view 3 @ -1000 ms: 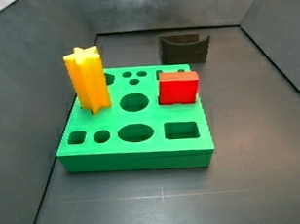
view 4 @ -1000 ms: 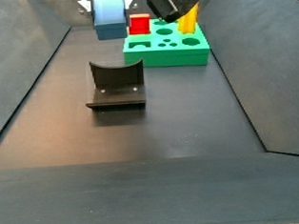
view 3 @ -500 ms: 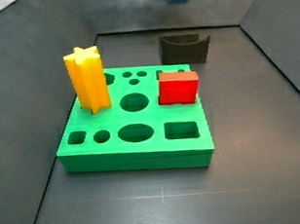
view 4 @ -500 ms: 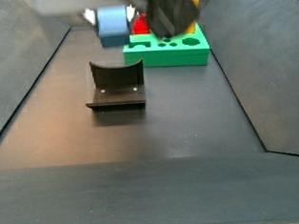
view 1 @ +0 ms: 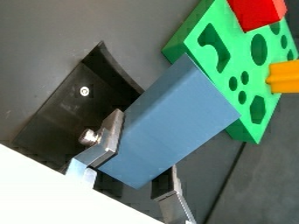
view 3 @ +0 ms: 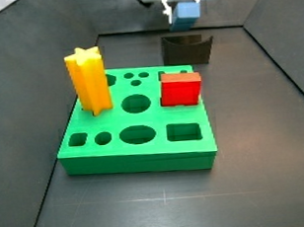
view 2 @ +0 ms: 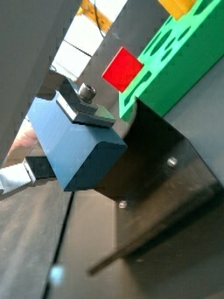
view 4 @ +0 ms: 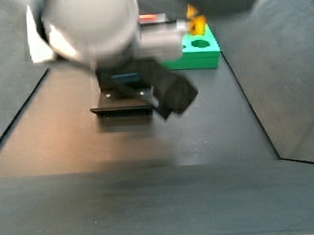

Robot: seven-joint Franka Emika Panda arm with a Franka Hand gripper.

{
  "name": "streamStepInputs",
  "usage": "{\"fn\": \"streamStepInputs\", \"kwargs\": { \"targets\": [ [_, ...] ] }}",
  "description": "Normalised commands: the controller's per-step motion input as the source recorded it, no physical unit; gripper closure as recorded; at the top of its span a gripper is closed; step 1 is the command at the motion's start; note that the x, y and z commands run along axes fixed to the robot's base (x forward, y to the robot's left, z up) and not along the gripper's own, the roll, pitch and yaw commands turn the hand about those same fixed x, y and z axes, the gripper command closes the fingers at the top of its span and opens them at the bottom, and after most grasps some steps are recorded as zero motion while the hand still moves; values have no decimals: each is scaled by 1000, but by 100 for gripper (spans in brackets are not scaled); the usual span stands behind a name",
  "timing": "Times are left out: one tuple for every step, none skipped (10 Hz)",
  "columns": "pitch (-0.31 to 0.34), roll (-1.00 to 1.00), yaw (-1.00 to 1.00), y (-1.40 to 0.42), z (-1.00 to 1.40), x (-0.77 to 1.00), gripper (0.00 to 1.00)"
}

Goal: Pick up the rectangle object. Move up. Place the rectangle object on the fixture. Regrasp the rectangle object. Move to above the board. Insert the rectangle object.
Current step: Place the rectangle object on the fixture, then regrasp the rectangle object.

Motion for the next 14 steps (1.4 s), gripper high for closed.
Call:
{"fn": "streamStepInputs", "kwargs": {
  "targets": [
    [42, -344, -132, 116, -1000, 185, 100],
    [39, -231, -119, 111, -1000, 192, 100],
    [35, -192, -113, 112, -1000, 191, 100],
    [26, -167, -104, 105, -841, 170, 100],
    [18, -160, -100, 91, -667, 148, 100],
    [16, -121, -83, 71, -544, 108, 100],
    [13, -113, -77, 59, -544, 93, 100],
    [0, 0, 0, -500, -167, 0, 100],
    [0, 0, 0, 0, 0, 0, 0],
    [2, -58, 37, 0, 1000, 0, 0],
    [8, -50, 43, 0, 1000, -7, 0],
    [18, -24, 45, -1, 1000, -23, 0],
    [34, 15, 40, -7, 1000, -30, 0],
    [51, 32, 34, -5, 1000, -36, 0]
  ]
}}
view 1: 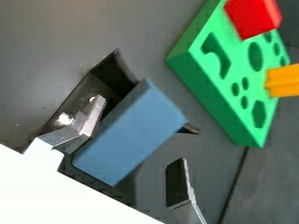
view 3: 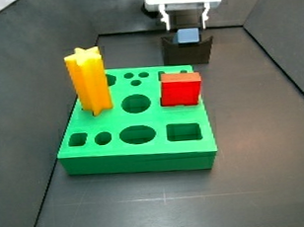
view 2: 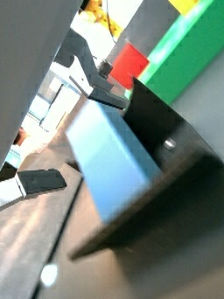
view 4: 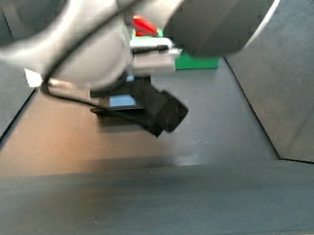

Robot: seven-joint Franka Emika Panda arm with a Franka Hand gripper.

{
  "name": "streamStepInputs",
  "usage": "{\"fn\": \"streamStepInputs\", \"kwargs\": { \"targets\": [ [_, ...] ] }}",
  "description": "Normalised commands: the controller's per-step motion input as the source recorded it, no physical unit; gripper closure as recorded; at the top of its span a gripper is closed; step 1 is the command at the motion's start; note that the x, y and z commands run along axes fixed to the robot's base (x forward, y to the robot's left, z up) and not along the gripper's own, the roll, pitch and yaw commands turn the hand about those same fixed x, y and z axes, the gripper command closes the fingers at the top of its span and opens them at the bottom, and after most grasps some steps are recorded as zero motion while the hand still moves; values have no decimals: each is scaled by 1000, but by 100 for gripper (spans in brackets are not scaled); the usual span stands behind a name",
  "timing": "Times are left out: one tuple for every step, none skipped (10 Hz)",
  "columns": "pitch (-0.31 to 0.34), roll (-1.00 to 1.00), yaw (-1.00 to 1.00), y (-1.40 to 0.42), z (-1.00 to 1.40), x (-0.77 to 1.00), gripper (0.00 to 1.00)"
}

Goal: Pick up the rectangle object. Move up. Place the rectangle object on the fixture. Regrasp the rectangle object. Move to above the board. Insert the rectangle object.
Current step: Regrasp the rectangle object.

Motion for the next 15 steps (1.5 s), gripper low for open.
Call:
{"fn": "streamStepInputs", "kwargs": {
  "targets": [
    [71, 37, 25, 0, 888, -35, 0],
    [87, 42, 14, 1, 711, -28, 0],
    [98, 46, -3, 0, 472, -21, 0],
    [96, 44, -18, 2, 289, -24, 0],
    [69, 1000, -1, -1000, 968, -67, 0],
    [67, 1000, -2, -1000, 908, -62, 0],
    [55, 1000, -2, -1000, 886, -94, 0],
    [46, 1000, -3, -1000, 832, -125, 0],
    [40, 1000, -4, -826, 595, -104, 0],
    [38, 1000, -4, -721, 455, -84, 0],
    [35, 1000, -4, -477, 153, -54, 0],
    [33, 1000, -4, -356, 57, -37, 0],
    [31, 1000, -4, -95, 45, -29, 0],
    [29, 1000, -4, -19, 39, -35, 0],
    [24, 1000, -3, -43, 17, -29, 0]
  ]
}}
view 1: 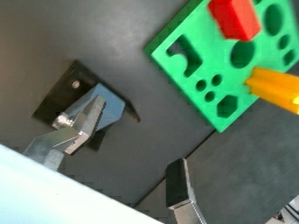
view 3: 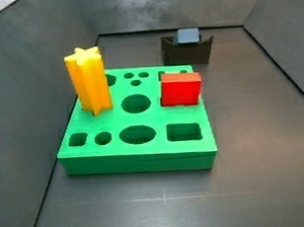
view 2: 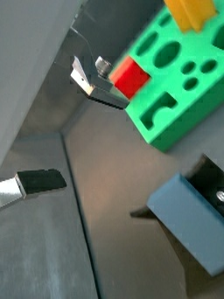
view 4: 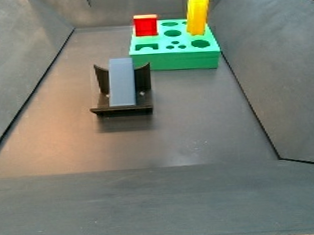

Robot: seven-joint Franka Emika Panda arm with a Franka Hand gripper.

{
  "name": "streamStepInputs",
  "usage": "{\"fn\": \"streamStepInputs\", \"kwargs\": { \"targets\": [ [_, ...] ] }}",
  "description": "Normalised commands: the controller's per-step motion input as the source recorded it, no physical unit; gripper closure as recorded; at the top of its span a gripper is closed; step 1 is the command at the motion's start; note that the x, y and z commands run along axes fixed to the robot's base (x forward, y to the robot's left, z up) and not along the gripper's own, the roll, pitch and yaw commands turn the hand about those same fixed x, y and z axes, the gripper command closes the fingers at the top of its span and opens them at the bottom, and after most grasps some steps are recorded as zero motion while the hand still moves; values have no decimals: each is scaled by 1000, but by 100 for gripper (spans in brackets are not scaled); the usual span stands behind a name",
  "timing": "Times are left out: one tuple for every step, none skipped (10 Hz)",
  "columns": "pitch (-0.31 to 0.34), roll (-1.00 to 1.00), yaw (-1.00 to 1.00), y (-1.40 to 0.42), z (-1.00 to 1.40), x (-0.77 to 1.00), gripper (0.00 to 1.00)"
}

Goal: Pick up the rectangle object. Move up. Place the rectangle object on the fixture. Regrasp the rectangle object. Move to above the board. Insert the rectangle object.
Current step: Regrasp the rectangle object.

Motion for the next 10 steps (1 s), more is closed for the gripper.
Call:
{"fn": "streamStepInputs", "kwargs": {
  "targets": [
    [19, 1000, -2, -36, 15, -36, 0],
    [13, 1000, -1, -27, 15, -38, 0],
    [10, 1000, -1, -26, 8, -39, 0],
    [0, 1000, 1, -21, 6, -34, 0],
    [-5, 1000, 2, -22, 5, -28, 0],
    [-10, 1000, 4, -20, 7, -23, 0],
    [-12, 1000, 5, -19, 6, -22, 0],
    [-10, 1000, 7, -17, 5, -22, 0],
    [-8, 1000, 8, -18, 5, -19, 0],
    [1, 1000, 10, -19, 7, -5, 0]
  ]
}}
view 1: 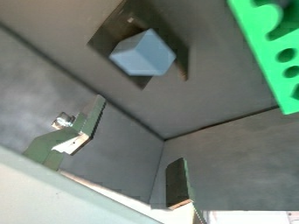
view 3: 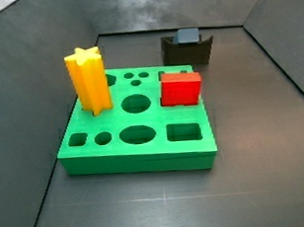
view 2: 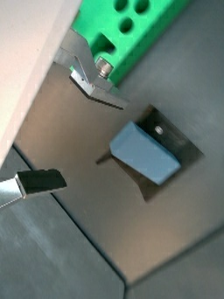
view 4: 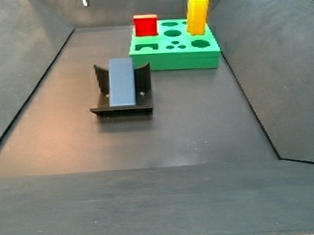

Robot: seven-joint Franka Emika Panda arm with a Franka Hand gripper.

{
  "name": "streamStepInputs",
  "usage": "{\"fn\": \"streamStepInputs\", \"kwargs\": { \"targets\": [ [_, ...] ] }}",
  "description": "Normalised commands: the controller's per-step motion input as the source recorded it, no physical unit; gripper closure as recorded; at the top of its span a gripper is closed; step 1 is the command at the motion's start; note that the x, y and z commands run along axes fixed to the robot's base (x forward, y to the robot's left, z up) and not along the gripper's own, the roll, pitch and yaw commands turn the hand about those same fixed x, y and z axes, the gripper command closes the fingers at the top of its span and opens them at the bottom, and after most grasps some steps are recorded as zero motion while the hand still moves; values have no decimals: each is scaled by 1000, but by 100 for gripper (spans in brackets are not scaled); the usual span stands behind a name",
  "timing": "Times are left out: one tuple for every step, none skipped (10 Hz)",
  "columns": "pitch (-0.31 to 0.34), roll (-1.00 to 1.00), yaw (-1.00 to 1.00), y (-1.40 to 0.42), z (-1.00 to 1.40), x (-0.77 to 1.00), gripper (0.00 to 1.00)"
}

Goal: Pick up the rectangle object. Move up. Place the rectangle object on the fixture. Regrasp the rectangle object. Move to above the board. Insert the rectangle object.
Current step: Regrasp the rectangle object.

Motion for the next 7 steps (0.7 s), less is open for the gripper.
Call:
{"fn": "streamStepInputs", "kwargs": {
  "targets": [
    [5, 1000, 11, -20, 7, 5, 0],
    [20, 1000, 16, -24, -9, 26, 0],
    [33, 1000, 20, -24, -11, 36, 0],
    [49, 1000, 27, -26, -11, 50, 0],
    [72, 1000, 35, -28, -7, 62, 0],
    [99, 1000, 48, -34, -7, 76, 0],
    [144, 955, 77, -34, -14, 87, 0]
  ]
}}
